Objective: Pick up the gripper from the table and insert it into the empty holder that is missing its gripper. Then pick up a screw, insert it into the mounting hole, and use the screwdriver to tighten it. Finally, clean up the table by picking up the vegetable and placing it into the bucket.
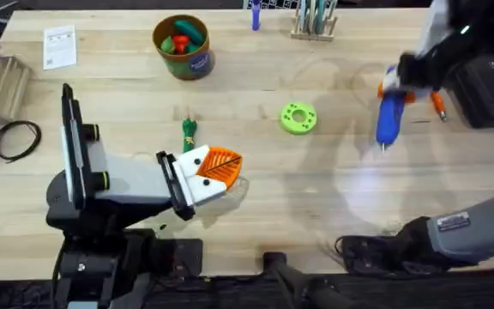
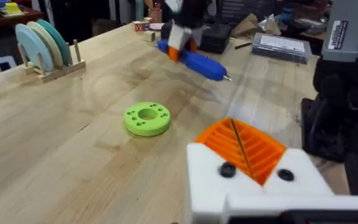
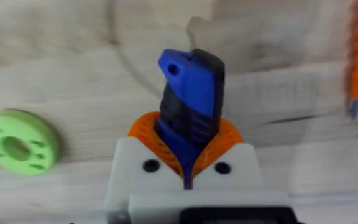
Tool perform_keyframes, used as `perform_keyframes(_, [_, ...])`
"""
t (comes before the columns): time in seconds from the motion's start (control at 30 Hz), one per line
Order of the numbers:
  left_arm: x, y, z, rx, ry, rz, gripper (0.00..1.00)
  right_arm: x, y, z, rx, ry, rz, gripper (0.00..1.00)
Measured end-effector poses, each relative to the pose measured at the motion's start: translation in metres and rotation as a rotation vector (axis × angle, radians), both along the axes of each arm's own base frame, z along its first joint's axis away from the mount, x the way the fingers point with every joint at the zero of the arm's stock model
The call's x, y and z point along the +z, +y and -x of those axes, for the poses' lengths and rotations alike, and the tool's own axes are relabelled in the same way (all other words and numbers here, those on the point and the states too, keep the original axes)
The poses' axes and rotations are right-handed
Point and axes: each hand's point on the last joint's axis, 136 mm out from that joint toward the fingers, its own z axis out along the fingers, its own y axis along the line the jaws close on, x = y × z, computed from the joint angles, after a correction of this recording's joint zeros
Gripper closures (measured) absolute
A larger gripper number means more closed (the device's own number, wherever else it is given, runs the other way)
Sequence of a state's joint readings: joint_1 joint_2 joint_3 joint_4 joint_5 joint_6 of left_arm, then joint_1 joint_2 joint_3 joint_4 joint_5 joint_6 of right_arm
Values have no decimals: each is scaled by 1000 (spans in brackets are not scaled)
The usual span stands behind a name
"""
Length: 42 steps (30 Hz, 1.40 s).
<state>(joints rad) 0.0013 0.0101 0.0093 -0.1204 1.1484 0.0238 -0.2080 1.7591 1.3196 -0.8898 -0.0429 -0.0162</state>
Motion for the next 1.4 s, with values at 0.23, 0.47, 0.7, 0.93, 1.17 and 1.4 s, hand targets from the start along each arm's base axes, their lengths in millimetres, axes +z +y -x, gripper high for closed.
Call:
perform_keyframes(0.23, [0, 0, 0, 0, 0, 0, 996, 125, 35, -50, 79, -427, -33, 979])
perform_keyframes(0.47, [0, 0, 0, 0, 0, 0, 996, 227, 108, -57, 244, -783, -121, 979])
perform_keyframes(0.7, [0, 0, 0, 0, 0, 0, 996, 307, 182, -36, 429, -1046, -293, 979])
perform_keyframes(0.93, [0, 0, 0, 0, 0, 0, 996, 348, 264, 10, 658, -1156, -468, 979])
perform_keyframes(1.17, [0, 0, 0, 0, 0, 0, 996, 362, 326, 43, 803, -1226, -633, 979])
perform_keyframes(1.4, [0, 0, 0, 0, 0, 0, 996, 361, 349, 56, 856, -1354, -853, 980])
